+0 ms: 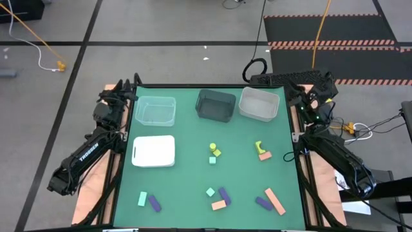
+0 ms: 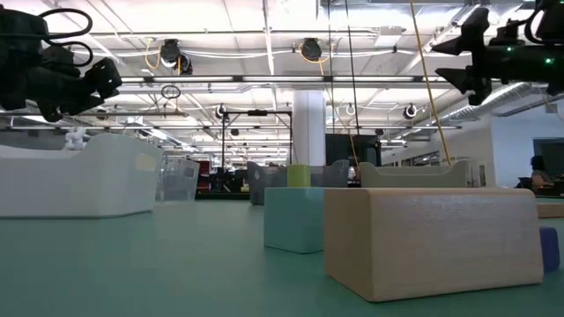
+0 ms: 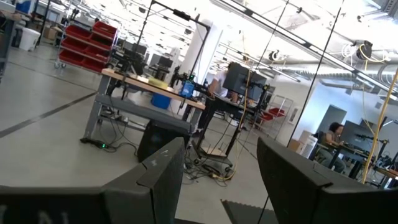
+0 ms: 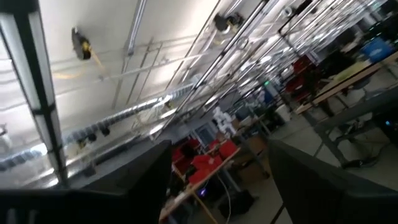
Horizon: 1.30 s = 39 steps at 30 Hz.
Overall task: Sort & place blocks by color
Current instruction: Put the right green block into the gray bin
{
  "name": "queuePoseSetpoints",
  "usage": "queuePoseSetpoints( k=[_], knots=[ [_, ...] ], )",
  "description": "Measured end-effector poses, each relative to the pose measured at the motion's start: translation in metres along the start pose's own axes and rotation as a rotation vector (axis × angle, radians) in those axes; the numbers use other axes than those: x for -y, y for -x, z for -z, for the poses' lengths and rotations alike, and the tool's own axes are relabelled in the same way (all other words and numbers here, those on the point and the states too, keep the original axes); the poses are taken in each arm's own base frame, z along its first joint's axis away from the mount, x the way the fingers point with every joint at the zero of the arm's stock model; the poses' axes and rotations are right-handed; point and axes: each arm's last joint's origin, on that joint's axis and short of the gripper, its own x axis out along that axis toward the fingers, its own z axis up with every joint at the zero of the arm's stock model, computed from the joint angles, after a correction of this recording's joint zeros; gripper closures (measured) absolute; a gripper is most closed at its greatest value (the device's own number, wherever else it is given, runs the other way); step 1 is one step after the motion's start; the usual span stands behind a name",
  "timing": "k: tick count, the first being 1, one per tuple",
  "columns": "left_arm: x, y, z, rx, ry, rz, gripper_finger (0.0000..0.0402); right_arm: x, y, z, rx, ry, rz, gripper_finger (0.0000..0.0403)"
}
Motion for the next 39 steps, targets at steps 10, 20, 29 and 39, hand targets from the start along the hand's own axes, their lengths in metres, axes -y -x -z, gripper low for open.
queuePoseSetpoints(
  k=[10,20,29,39],
  knots=[
    [0.0,0.0,0.0,0.0,0.0,0.0,0.0199,-0.018,-0.033,-0.018,-0.226,0.009,-0.12,0.0147],
    [0.0,0.0,0.0,0.0,0.0,0.0,0.0199,-0.025,-0.059,-0.02,-0.577,-0.179,-0.263,0.0147],
    [0.0,0.0,0.0,0.0,0.0,-0.001,0.0199,-0.044,-0.062,0.0,-0.734,-0.293,-0.39,0.0147],
    [0.0,0.0,0.0,0.0,0.0,0.0,0.0199,-0.072,-0.052,0.026,-0.972,-0.493,-0.465,0.0147]
  ],
)
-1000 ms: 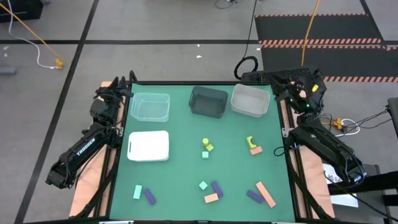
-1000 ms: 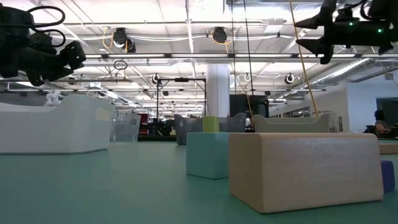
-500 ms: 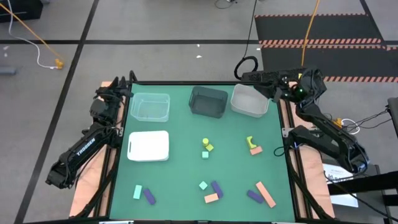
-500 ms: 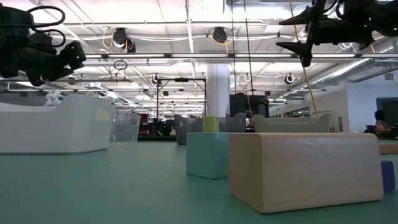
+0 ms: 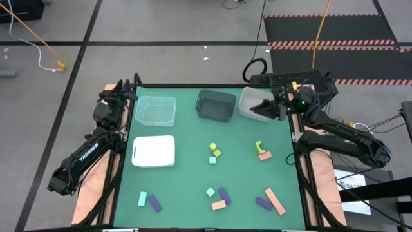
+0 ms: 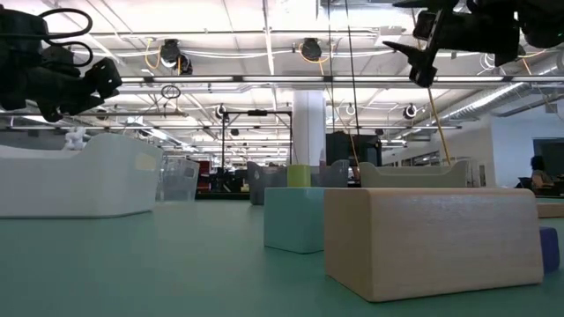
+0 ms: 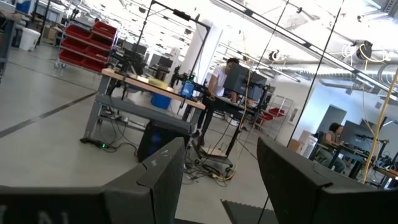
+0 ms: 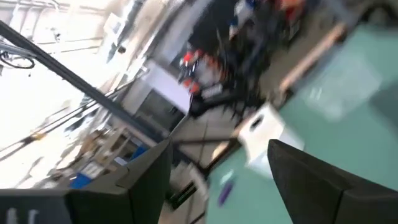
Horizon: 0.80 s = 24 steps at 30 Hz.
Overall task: Sort & place blocks by color
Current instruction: Put the right green block into the gray bin
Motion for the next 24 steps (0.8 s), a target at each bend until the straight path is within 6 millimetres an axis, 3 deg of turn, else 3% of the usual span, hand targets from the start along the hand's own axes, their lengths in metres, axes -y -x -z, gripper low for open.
queuePoseSetpoints(
  k=[9,17,24],
  knots=[
    [0.0,0.0,0.0,0.0,0.0,0.0,0.0199,0.007,-0.016,0.047,-0.317,-0.286,0.133,0.0165],
    [0.0,0.0,0.0,0.0,0.0,0.0,0.0199,0.027,-0.016,0.063,-0.147,-0.308,0.334,0.0181],
    [0.0,0.0,0.0,0.0,0.0,0.0,0.0199,0.027,-0.019,0.06,-0.117,-0.221,0.275,0.0182]
  ],
)
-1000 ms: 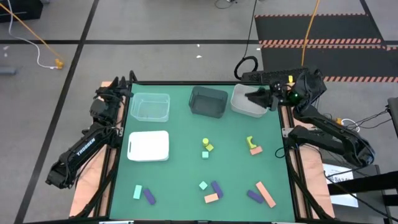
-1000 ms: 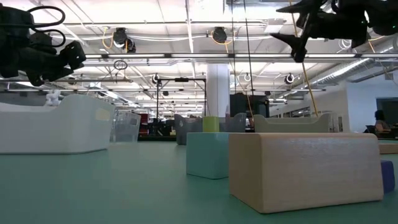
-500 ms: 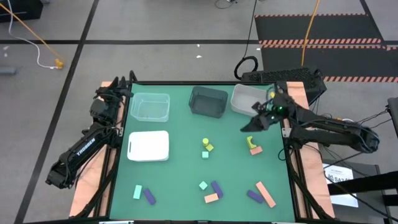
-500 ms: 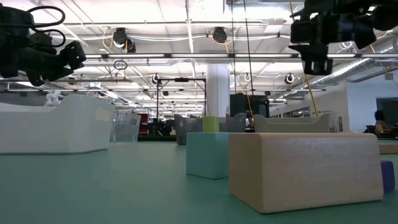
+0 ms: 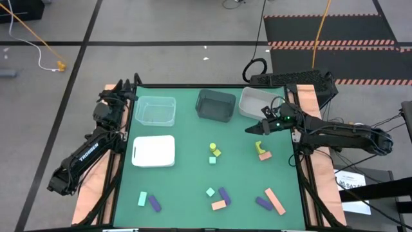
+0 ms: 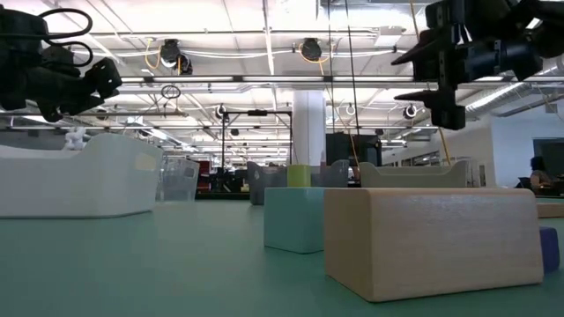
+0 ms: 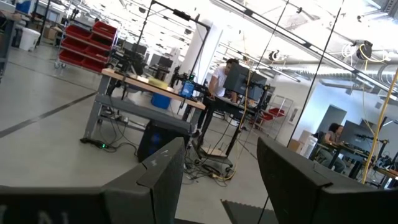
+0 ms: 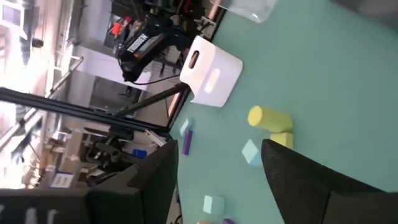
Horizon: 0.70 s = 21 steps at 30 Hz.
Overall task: Sort & place blocks by color
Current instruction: Put the right green block into the gray bin
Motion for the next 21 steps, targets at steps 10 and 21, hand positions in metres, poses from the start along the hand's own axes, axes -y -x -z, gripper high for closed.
queuePoseSetpoints(
  k=[10,21],
  knots=[
    [0.0,0.0,0.0,-0.001,0.0,0.0,0.0199,-0.022,-0.008,-0.019,-0.073,0.221,0.14,0.0182],
    [0.0,0.0,0.0,-0.002,0.0,-0.001,0.0199,-0.013,-0.016,-0.004,-0.463,0.216,0.683,0.0182]
  ],
)
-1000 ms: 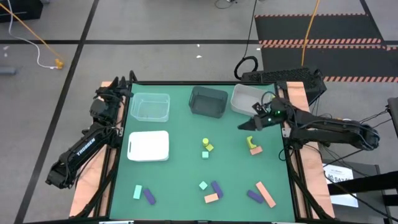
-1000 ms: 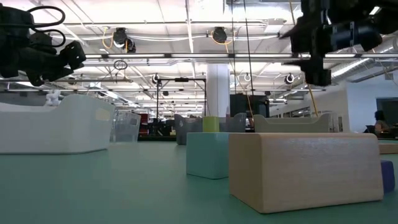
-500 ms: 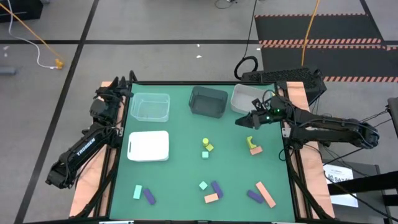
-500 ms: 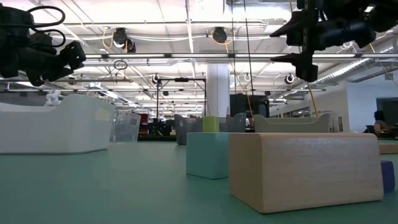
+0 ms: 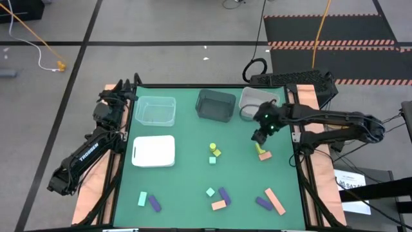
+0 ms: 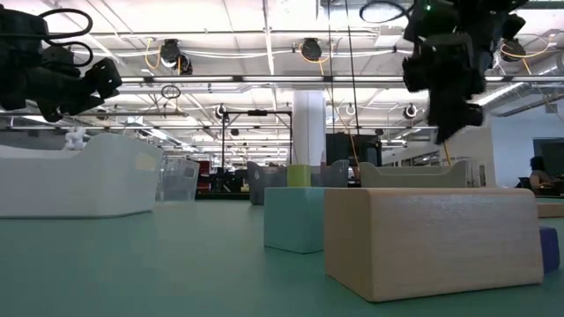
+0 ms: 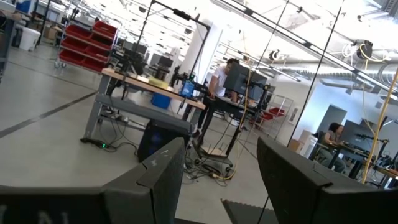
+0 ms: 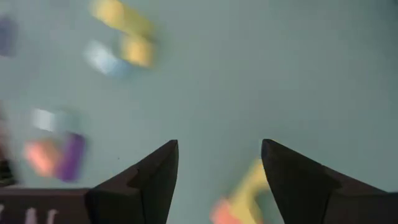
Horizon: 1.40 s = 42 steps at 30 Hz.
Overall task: Sort & place blocks by color
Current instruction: Put the right green block into the gray bin
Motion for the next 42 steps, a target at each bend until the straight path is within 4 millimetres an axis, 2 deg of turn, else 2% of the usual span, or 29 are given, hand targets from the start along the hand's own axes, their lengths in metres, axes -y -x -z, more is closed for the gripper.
queuePoseSetpoints(
  k=[7,12,18,25,32,38,42],
  knots=[
    [0.0,0.0,0.0,0.0,0.0,0.0,0.0199,-0.012,-0.022,0.014,-0.162,-0.178,0.123,0.0182],
    [0.0,0.0,0.0,0.0,0.0,0.0,0.0199,-0.017,-0.037,0.019,-0.147,-0.207,0.257,0.0186],
    [0.0,0.0,0.0,0.0,0.0,0.0,0.0199,-0.017,-0.055,0.018,-0.176,-0.272,0.339,0.02],
    [0.0,0.0,0.0,0.0,0.0,0.0,0.0199,-0.016,-0.074,0.015,-0.196,-0.268,0.372,0.0222],
    [0.0,0.0,0.0,0.0,0.0,0.0,0.0199,-0.012,-0.088,0.015,-0.231,-0.22,0.435,0.0278],
    [0.0,0.0,0.0,0.0,0.0,0.0,0.0199,-0.012,-0.09,0.016,-0.253,-0.165,0.43,0.0372],
    [0.0,0.0,0.0,0.0,0.0,0.0,0.0199,-0.014,-0.08,0.014,-0.243,-0.123,0.376,0.0375]
  ],
)
